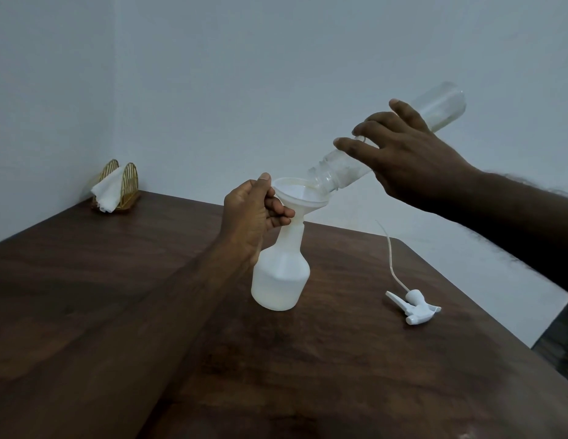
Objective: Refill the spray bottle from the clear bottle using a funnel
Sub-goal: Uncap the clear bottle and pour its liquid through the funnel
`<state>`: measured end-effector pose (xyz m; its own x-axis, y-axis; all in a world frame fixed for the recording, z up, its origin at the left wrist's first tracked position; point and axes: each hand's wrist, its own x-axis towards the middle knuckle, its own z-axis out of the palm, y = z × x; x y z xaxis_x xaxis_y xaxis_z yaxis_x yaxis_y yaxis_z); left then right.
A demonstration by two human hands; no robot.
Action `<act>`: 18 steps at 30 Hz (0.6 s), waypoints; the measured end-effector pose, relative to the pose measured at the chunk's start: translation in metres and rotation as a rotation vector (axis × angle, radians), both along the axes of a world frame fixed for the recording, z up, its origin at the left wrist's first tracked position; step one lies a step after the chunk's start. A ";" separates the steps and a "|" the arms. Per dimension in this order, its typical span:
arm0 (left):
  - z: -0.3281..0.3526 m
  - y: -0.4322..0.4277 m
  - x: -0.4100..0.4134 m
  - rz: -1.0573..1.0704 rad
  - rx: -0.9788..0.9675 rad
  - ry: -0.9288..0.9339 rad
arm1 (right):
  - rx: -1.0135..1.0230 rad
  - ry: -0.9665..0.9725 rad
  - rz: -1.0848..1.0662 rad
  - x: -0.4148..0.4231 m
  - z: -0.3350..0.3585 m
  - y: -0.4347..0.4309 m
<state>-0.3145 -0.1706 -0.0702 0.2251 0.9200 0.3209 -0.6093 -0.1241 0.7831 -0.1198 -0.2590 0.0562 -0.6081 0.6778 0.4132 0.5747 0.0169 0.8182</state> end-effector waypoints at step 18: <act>0.001 -0.001 0.000 -0.001 -0.004 0.001 | 0.114 0.115 0.036 0.002 -0.002 -0.005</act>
